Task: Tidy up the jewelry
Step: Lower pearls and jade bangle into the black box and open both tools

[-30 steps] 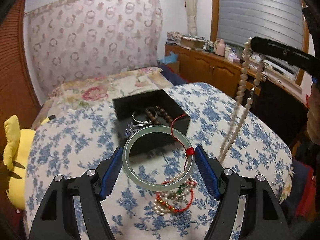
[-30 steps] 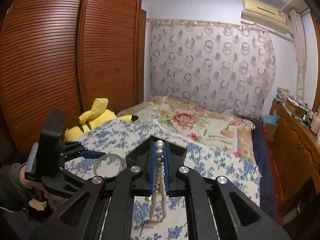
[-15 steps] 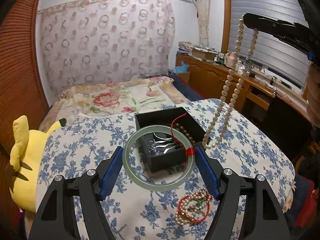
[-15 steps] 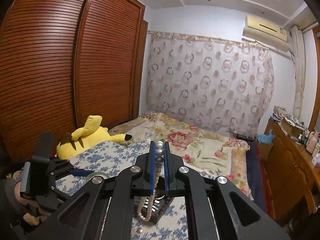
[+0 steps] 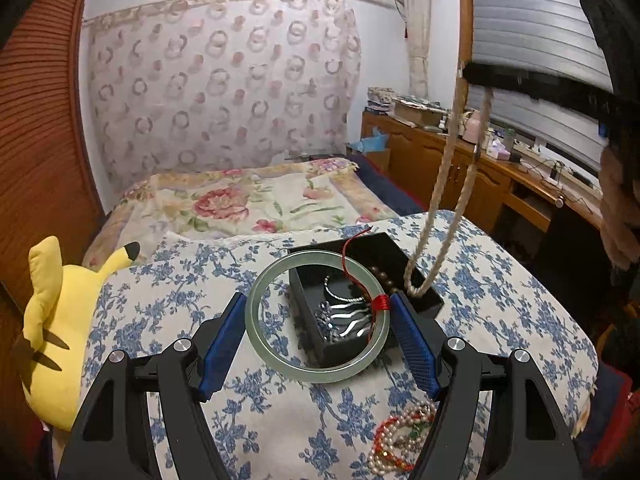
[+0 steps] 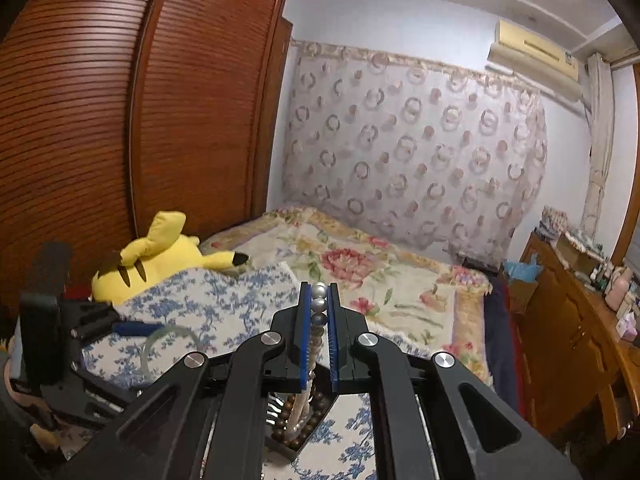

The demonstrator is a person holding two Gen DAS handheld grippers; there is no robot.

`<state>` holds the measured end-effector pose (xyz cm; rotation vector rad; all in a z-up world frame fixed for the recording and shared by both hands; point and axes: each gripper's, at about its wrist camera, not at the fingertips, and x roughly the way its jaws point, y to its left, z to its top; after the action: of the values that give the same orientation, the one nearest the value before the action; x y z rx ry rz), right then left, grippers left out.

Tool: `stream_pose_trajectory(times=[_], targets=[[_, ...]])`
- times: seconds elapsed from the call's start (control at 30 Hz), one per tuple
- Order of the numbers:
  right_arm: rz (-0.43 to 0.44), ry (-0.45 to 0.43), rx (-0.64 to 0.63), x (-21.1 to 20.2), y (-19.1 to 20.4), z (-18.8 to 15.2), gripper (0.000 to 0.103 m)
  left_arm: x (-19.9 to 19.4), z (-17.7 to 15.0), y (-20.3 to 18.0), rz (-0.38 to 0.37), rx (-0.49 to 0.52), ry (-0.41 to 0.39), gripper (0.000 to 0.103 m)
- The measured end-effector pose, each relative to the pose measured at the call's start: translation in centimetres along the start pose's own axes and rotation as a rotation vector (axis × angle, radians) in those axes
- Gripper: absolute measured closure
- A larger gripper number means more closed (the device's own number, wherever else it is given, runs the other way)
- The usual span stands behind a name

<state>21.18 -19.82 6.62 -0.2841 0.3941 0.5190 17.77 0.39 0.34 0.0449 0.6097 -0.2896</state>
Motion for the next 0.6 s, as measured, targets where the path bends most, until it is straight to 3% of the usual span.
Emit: stream_pose_trajectory(times=[0.6], targets=[[0.072, 0.211, 0.097, 6.5, 0.0, -6.5, 0.094, 5.1, 2.3, 0.7, 0.022, -0.011, 0.046, 0.034]])
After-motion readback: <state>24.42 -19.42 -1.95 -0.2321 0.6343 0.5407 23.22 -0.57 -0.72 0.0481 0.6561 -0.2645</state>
